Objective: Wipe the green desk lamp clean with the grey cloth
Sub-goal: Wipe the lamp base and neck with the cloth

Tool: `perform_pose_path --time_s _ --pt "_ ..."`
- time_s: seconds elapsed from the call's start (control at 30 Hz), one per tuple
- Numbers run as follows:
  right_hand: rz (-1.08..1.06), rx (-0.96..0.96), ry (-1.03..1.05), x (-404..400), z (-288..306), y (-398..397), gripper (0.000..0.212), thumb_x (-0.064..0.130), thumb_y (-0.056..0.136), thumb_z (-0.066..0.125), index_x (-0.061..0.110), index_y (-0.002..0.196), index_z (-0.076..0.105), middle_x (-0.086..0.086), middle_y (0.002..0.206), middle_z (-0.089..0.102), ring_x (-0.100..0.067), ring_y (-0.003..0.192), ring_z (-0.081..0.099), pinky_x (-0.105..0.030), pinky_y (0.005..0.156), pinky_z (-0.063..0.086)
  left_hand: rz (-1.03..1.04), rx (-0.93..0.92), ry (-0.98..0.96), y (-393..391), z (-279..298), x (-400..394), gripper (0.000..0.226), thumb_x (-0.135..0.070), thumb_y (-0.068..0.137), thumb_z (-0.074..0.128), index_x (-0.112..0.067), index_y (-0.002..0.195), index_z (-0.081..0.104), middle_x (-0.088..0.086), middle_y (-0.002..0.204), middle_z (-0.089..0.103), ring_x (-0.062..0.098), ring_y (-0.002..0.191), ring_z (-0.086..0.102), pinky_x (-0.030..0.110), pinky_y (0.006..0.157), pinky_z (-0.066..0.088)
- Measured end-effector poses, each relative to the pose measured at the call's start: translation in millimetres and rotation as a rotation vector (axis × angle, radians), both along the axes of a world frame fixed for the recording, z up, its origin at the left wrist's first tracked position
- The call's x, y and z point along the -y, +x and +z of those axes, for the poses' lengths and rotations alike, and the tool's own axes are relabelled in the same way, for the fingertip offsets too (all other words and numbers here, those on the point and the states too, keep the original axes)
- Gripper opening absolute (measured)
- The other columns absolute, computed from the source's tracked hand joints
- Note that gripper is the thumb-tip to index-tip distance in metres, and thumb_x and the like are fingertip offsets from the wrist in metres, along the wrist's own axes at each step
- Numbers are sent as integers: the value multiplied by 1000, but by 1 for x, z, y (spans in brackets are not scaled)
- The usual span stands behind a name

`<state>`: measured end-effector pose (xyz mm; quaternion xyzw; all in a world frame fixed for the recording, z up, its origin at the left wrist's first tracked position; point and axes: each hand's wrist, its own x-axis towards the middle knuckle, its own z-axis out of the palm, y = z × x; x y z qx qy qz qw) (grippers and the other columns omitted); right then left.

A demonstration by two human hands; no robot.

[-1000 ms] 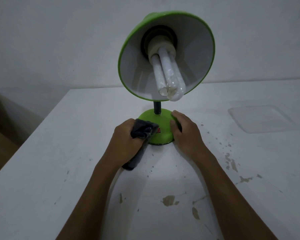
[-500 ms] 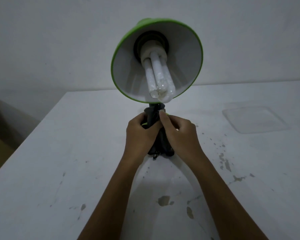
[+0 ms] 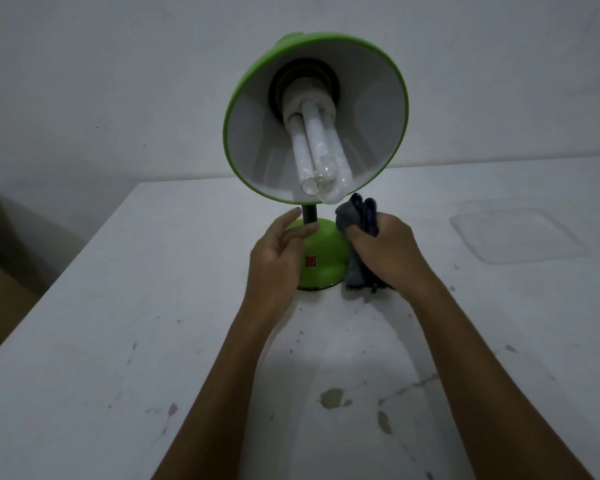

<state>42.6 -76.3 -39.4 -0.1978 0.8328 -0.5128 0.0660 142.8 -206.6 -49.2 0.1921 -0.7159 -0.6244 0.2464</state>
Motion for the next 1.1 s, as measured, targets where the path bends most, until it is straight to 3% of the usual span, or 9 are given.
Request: perform_pose_path --time_s 0.07,0.13,0.2,0.27,0.37,0.53,0.9,1.0,1.1 --pt "-14 121 -61 -1 5 -15 23 30 94 56 13 79 59 0 72 56 -15 65 53 -22 56 42 61 104 -311 2 -10 7 58 -31 92 65 -24 146 43 -8 136 60 1 117 56 21 95 49" --pt "6 222 -100 5 9 -28 21 31 94 54 12 90 62 -3 80 60 -18 72 57 -26 59 45 8 263 -437 1 -19 9 97 -57 77 74 -26 154 25 -6 155 36 9 138 36 32 110 36" --pt "41 219 -70 15 7 -40 23 32 93 55 11 92 64 -5 86 65 -20 78 62 -30 66 50 -24 314 -485 -1 -24 7 118 -65 64 79 -24 155 16 -8 156 27 4 135 28 25 105 30" --pt "67 188 -40 26 6 -45 31 36 91 59 5 96 66 -10 94 71 -25 87 67 -36 77 56 -3 296 -499 -4 -27 5 122 -64 60 82 -24 155 17 -12 150 32 -4 123 27 19 98 28" --pt "158 105 29 37 6 -46 37 32 92 63 -2 106 64 -15 97 69 -22 87 62 -37 79 54 31 265 -467 -5 -30 8 116 -61 58 85 -24 150 26 -27 133 39 -11 114 36 8 92 28" --pt "312 48 216 44 12 -56 34 23 93 62 -2 116 63 -22 115 67 -33 109 64 -48 99 51 35 288 -464 -8 -36 12 125 -65 55 84 -26 155 19 -10 156 30 8 138 33 23 104 32" --pt "369 -47 291 34 10 -57 34 21 95 59 -6 115 61 -26 114 65 -38 106 63 -49 94 50 35 249 -449 -10 -37 13 126 -65 52 85 -26 154 23 -10 154 33 9 137 35 24 102 33" --pt "367 -57 287 28 7 -54 30 19 95 58 -8 109 60 -24 103 65 -31 90 61 -36 76 49 33 243 -455 -10 -39 14 125 -65 52 85 -26 154 23 -10 155 33 10 138 35 26 106 35" --pt "379 -85 302 25 5 -46 21 17 95 59 -3 90 57 -14 85 56 -23 78 53 -29 63 39 32 246 -466 -10 -40 14 125 -65 52 85 -25 154 23 -9 155 33 11 138 35 28 108 36"
